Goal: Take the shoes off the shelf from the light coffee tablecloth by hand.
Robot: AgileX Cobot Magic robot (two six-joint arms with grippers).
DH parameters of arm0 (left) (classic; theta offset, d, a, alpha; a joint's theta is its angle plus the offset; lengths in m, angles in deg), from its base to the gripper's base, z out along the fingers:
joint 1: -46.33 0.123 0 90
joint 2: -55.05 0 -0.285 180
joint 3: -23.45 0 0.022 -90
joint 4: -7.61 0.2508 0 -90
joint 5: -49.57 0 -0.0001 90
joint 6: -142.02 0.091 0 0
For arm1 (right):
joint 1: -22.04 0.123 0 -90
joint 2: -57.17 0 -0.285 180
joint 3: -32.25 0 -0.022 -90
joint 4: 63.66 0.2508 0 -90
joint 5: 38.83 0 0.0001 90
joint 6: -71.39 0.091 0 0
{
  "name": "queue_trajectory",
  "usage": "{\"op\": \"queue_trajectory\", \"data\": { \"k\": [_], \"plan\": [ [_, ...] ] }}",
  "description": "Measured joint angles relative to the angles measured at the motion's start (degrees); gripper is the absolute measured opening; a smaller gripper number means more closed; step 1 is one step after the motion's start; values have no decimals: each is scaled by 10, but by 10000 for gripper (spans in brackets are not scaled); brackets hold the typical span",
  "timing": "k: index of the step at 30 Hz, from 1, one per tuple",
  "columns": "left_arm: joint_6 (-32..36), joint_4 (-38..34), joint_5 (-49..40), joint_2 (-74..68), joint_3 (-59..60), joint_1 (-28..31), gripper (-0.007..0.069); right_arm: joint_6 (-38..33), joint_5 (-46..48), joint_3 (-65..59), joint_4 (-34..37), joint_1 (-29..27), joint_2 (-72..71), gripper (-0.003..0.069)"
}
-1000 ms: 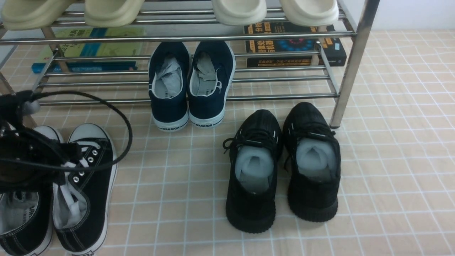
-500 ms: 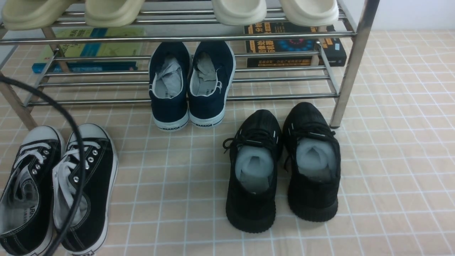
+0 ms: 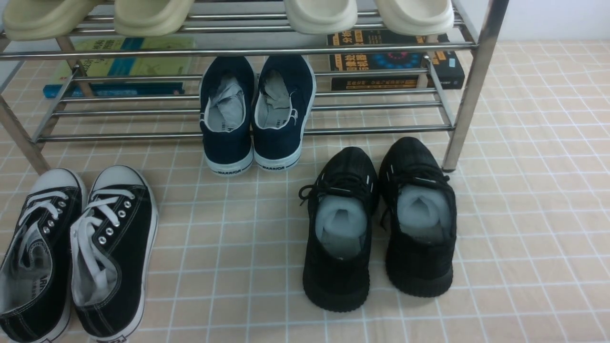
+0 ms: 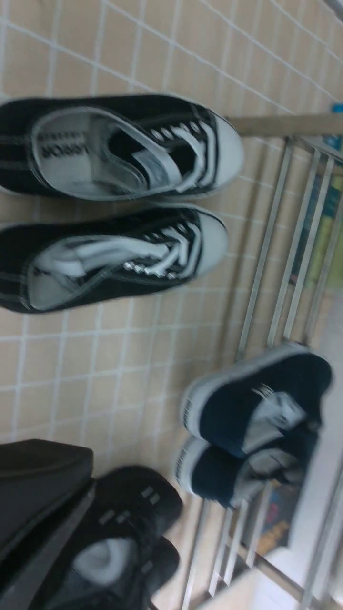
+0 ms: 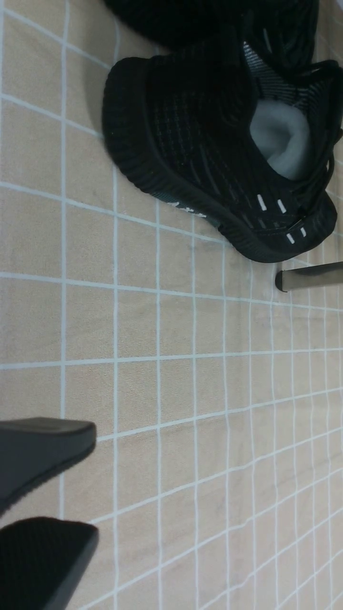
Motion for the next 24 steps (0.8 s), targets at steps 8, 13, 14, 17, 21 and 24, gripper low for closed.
{"op": "queue_trajectory", "data": {
  "k": [8, 13, 14, 17, 21, 24],
  "plan": [
    [0, -13, 4, 4, 2, 0, 13, 0, 0, 0, 0, 0, 0, 240],
    [0, -5, 4, 4, 2, 0, 19, 0, 0, 0, 0, 0, 0, 240],
    [0, 0, 4, 4, 2, 0, 20, 0, 0, 0, 0, 0, 0, 240],
    [0, 33, 4, 4, 2, 0, 21, 0, 0, 0, 0, 0, 0, 240],
    [0, 62, 7, 4, 7, 0, 22, 0, 0, 0, 0, 0, 0, 240],
    [1, 88, 29, 4, 35, 0, 22, 0, 0, 0, 0, 0, 0, 240]
  ]
}}
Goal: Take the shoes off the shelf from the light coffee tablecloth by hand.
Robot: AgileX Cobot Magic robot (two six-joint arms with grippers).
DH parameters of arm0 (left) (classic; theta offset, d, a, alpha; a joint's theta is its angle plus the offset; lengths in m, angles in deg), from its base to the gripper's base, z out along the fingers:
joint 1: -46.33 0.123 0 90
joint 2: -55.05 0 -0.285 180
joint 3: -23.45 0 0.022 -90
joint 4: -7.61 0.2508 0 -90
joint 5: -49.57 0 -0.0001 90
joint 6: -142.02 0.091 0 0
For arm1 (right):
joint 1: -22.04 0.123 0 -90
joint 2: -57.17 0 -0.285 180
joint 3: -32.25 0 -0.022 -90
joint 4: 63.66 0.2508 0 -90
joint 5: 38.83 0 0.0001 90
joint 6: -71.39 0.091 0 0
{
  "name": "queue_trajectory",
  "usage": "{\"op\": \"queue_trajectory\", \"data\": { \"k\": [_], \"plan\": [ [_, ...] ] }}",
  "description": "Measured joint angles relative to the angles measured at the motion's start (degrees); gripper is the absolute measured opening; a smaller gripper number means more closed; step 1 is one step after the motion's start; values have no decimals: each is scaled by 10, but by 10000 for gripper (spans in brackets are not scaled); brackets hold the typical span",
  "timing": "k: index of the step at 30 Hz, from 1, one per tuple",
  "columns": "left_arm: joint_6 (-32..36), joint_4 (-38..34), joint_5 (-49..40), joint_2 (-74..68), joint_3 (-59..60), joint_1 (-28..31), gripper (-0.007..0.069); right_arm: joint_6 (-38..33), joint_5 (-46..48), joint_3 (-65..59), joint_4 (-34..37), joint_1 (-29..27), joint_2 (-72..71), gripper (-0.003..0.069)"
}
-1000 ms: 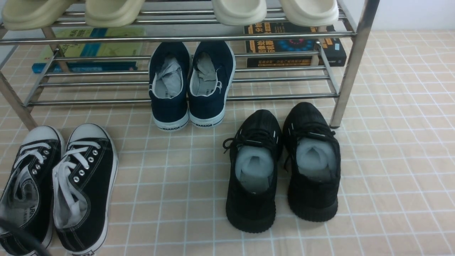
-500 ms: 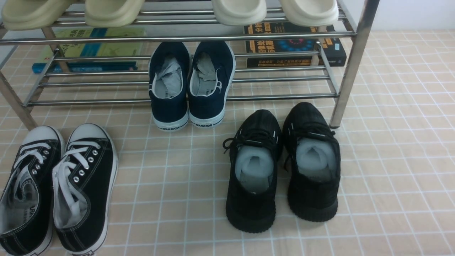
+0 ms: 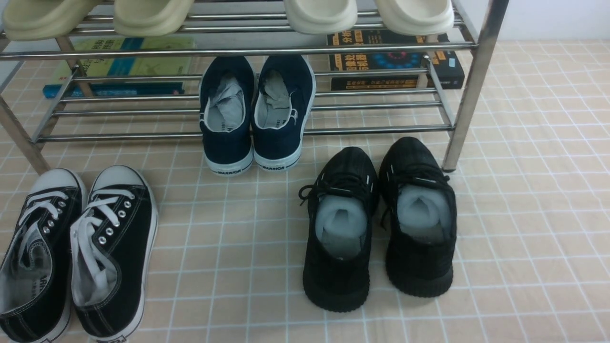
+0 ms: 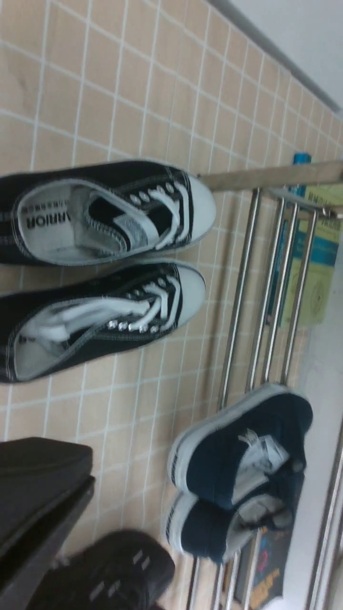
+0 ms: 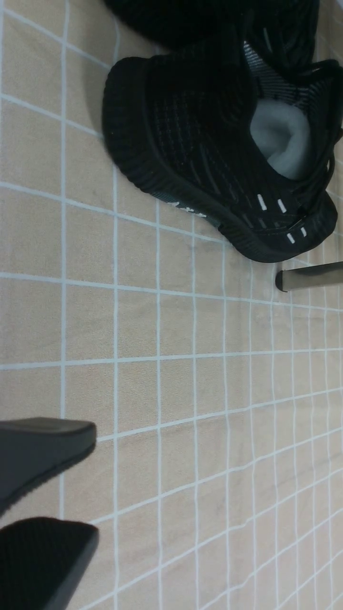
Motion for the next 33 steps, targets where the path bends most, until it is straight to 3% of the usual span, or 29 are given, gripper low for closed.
{"op": "queue_trajectory", "data": {
  "k": [12, 33],
  "plan": [
    [-43, 58, 189, 19, 235, 0, 34, 0, 0, 0, 0, 0, 0, 240],
    [-51, 85, 194, 52, 274, 0, 55, 0, 0, 0, 0, 0, 0, 240]
  ]
}}
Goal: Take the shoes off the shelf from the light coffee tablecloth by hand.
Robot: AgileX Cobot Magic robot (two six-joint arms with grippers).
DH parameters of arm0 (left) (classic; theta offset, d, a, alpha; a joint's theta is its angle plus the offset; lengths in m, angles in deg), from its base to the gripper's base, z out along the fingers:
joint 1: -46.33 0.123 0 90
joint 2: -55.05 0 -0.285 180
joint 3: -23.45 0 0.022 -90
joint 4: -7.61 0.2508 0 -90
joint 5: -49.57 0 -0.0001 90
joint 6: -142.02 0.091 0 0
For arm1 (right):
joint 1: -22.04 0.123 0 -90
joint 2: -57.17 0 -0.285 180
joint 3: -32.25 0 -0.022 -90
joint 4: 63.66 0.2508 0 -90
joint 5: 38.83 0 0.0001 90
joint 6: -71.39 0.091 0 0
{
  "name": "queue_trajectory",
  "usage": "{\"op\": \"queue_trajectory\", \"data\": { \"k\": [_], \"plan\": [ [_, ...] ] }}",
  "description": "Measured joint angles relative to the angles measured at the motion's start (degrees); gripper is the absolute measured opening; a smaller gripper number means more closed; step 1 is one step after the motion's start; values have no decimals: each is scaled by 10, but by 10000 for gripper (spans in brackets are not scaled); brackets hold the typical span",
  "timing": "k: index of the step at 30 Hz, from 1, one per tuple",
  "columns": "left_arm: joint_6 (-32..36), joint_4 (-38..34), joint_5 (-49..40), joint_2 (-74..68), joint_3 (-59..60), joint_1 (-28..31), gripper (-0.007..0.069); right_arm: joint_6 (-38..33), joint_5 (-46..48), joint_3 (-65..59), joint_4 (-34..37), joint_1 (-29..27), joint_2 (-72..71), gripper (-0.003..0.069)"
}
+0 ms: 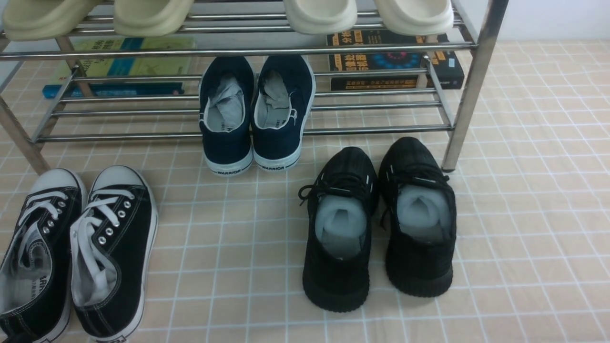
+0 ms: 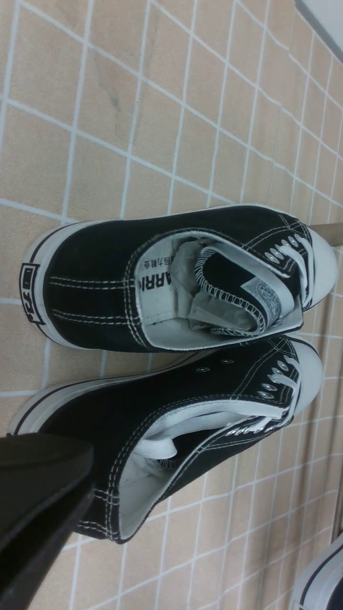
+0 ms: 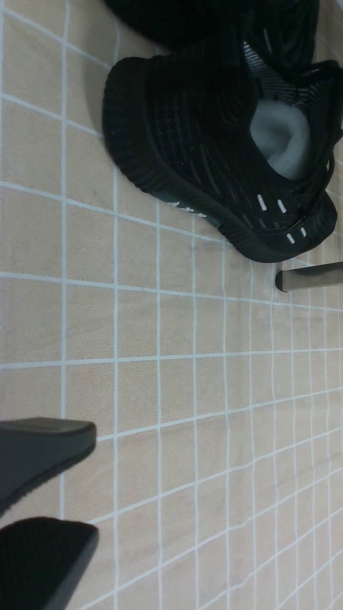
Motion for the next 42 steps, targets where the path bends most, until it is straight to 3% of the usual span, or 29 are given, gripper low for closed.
{"op": "queue_trajectory", "data": {
  "k": [42],
  "plan": [
    [0, 1, -1, 0, 0, 0, 76, 0, 0, 0, 0, 0, 0, 240]
  ]
}}
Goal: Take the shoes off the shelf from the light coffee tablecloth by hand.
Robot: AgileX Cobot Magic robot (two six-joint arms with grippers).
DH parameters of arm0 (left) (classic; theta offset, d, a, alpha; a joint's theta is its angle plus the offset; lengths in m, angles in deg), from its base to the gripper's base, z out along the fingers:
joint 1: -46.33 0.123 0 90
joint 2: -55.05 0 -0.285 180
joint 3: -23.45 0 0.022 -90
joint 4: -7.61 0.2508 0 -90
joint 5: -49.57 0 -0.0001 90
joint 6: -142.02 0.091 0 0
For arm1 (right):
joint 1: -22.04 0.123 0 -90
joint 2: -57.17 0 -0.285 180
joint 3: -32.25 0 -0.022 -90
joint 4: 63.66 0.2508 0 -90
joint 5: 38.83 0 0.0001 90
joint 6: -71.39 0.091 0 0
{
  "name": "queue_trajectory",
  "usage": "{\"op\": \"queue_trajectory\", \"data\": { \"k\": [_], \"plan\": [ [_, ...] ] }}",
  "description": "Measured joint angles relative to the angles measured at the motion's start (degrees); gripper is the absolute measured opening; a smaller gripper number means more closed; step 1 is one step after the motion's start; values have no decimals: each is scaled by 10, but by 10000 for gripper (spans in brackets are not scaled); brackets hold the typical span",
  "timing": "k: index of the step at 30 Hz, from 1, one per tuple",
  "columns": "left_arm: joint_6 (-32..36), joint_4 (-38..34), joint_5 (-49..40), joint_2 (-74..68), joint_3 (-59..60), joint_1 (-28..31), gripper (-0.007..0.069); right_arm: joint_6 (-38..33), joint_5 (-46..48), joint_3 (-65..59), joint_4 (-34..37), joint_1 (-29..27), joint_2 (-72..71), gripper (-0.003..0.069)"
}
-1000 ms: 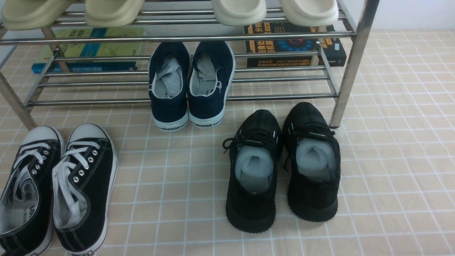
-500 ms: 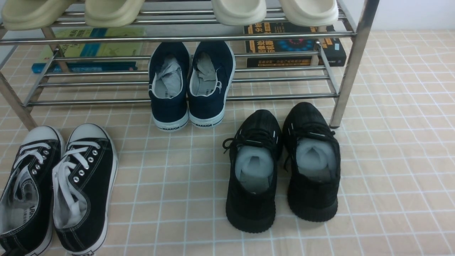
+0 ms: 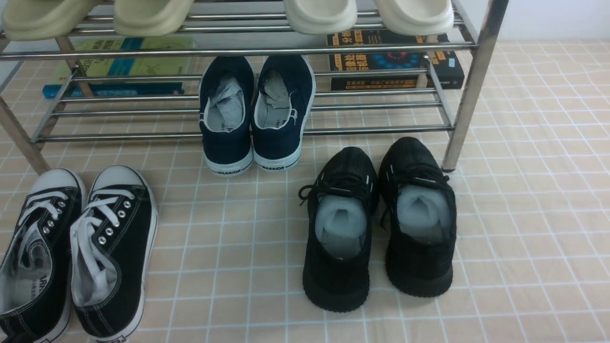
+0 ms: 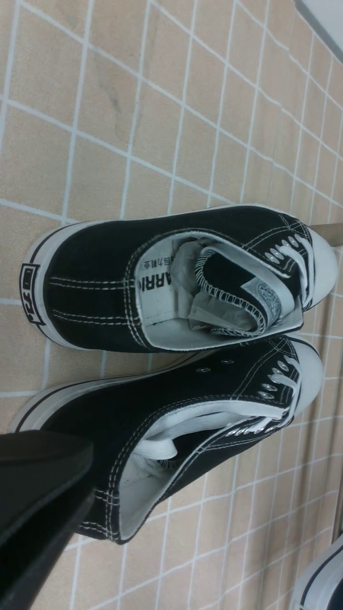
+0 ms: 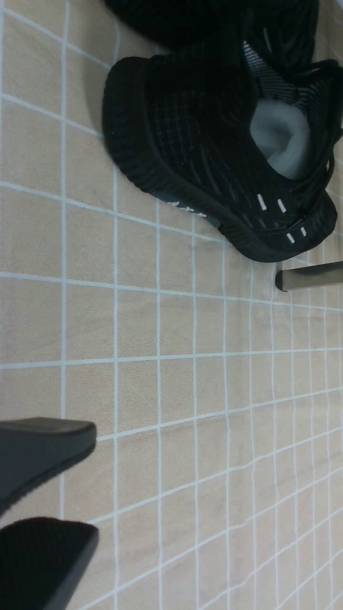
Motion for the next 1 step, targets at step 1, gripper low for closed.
{"op": "queue_trajectory", "data": {
  "k": [1],
  "plan": [
    [0, 0, 0, 0, 0, 0, 77, 0, 0, 0, 0, 0, 0, 240]
  ]
}}
